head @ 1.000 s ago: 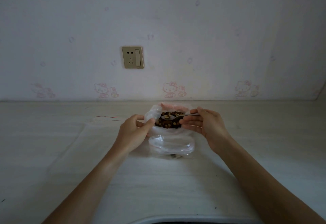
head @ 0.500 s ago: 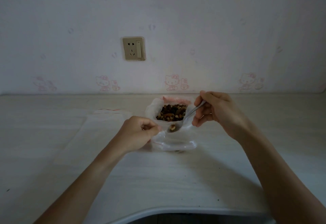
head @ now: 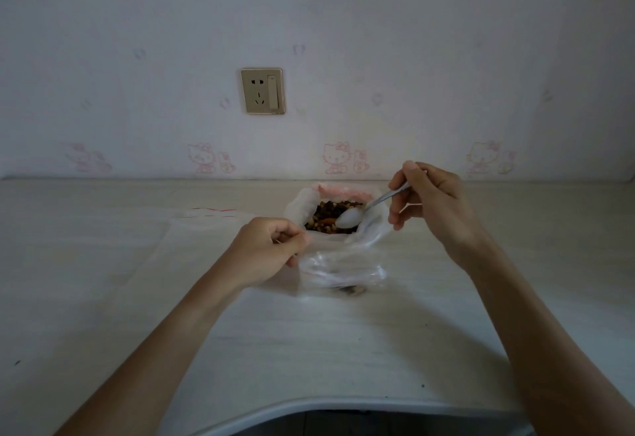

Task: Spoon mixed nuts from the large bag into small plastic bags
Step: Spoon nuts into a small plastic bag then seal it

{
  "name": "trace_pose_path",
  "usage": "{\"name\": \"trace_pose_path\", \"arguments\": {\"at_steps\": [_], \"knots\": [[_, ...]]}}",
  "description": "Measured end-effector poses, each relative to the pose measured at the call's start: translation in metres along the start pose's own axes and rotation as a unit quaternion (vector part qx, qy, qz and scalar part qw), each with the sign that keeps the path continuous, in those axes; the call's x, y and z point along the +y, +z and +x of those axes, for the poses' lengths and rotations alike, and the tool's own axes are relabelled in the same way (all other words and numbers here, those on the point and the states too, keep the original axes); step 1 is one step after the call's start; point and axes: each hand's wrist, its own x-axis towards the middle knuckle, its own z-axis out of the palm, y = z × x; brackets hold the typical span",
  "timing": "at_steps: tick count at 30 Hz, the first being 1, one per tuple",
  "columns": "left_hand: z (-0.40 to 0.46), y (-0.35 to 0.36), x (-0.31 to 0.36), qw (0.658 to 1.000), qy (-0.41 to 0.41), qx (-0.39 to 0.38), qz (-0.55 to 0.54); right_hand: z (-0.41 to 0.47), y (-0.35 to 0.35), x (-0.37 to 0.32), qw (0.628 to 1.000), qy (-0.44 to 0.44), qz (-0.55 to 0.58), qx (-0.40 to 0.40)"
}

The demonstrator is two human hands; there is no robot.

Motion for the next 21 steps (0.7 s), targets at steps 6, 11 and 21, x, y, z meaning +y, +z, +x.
{"name": "trace_pose_path", "arguments": {"at_steps": [6, 11, 21], "knots": [[0.029, 0.007, -0.001, 0.976, 0.049, 0.210, 0.036, 0.006, 0.006, 0.018, 0.994, 0.053, 0.004, 0.098], [0.063, 0.024, -0.003, 0.989, -0.027, 0.134, 0.048, 0.006, 0.014, 0.023, 0.994, 0.054, -0.049, 0.077], [0.077, 0.036, -0.017, 0.991, 0.005, 0.128, -0.044, 0.006, 0.036, 0.043, 0.995, 0.054, -0.056, 0.060]]}}
